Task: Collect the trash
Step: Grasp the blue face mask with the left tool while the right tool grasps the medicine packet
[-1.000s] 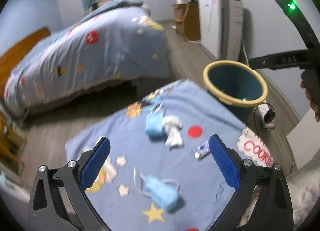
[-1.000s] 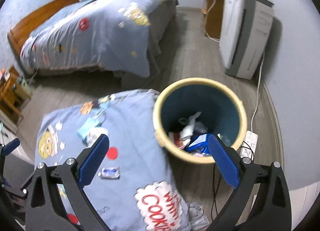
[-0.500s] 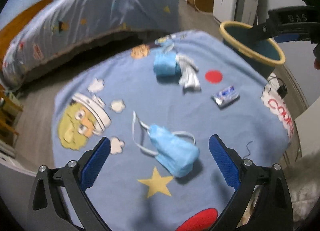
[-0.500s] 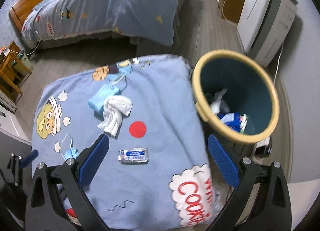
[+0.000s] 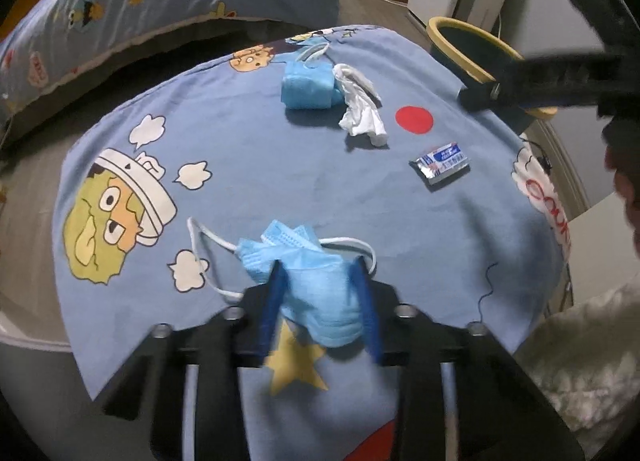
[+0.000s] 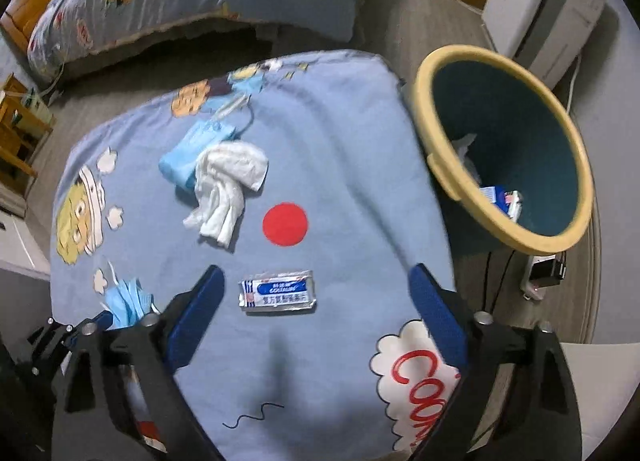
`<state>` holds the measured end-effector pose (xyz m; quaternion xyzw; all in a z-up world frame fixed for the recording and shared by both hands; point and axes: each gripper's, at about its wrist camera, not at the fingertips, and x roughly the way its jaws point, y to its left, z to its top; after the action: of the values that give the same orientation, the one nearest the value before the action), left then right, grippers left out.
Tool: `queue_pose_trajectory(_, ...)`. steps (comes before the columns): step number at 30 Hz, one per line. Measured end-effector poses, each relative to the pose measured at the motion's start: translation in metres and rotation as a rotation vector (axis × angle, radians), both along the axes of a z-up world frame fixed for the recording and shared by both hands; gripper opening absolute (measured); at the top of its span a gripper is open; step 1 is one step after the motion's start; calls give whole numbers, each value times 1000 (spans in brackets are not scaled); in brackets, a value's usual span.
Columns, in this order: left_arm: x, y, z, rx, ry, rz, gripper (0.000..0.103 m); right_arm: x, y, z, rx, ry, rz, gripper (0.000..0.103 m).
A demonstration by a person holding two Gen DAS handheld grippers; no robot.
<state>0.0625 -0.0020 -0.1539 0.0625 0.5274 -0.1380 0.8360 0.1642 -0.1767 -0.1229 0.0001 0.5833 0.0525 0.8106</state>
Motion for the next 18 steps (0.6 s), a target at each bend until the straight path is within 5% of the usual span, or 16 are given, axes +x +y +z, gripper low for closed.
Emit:
queue_pose_trajectory(9,4,8,-2,-44,15,20,27,1,24,-31,12,94,71,74)
queue_pose_trajectory(12,3,4,-4,-39,18,2,42,3,27,-40,18,127,75,72)
queue_pose_trajectory(15,4,3,-10,-29,35,-1,60,5,32,-51,-1,165,101,57)
queue_pose_trajectory(18,5,2,-16,-8,54,-7,61,4,34,-54,-21,179,125,51)
